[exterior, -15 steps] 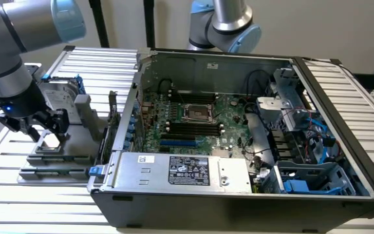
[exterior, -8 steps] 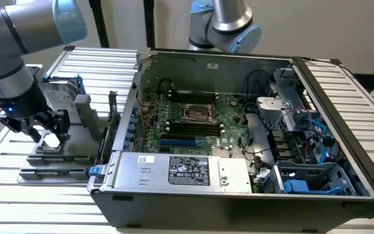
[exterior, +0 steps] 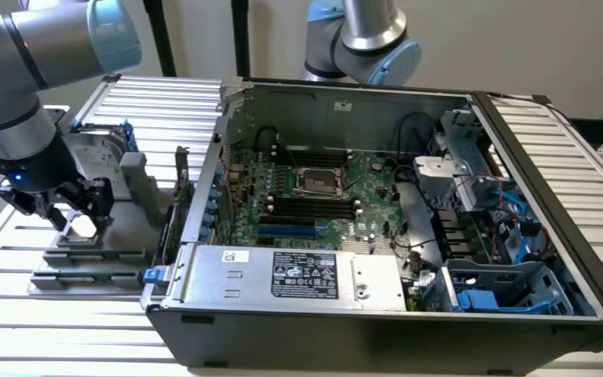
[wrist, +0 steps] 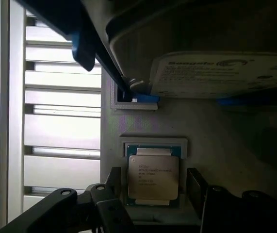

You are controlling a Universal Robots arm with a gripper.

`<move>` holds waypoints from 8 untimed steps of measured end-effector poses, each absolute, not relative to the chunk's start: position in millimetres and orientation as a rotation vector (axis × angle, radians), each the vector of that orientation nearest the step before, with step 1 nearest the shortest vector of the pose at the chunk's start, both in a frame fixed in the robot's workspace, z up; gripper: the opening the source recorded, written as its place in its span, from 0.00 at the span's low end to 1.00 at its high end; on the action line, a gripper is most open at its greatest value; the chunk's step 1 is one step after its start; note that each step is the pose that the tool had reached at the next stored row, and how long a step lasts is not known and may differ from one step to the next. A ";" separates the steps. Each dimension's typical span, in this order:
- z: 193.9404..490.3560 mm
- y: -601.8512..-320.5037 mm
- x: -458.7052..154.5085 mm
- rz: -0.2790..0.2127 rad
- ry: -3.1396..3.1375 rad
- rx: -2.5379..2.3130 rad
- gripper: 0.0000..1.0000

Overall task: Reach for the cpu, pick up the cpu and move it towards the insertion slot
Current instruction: 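Pick up the cpu and move it towards the insertion slot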

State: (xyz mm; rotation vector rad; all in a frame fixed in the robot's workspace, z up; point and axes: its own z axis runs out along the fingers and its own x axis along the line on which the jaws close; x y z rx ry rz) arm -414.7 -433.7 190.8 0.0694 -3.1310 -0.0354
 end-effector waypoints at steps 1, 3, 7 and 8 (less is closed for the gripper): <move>190.5 -433.6 -414.5 -0.035 -3.131 0.070 0.65; 190.0 -433.4 -413.8 -0.034 -3.130 0.072 0.65; 189.4 -433.3 -412.6 -0.032 -3.128 0.078 0.65; 189.2 -433.3 -412.5 -0.031 -3.128 0.080 0.65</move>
